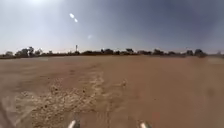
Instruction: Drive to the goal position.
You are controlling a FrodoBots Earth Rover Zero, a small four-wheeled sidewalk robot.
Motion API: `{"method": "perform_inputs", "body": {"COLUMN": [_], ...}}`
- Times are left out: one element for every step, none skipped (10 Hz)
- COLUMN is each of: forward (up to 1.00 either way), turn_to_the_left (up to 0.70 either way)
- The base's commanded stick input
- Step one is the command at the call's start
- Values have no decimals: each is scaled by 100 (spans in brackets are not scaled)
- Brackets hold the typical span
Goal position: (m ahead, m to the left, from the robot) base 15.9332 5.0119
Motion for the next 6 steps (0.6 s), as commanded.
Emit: {"method": "perform_inputs", "body": {"forward": [70, 70, 70, 70, 70, 70], "turn_to_the_left": [0, 0, 0, 0, 0, 0]}}
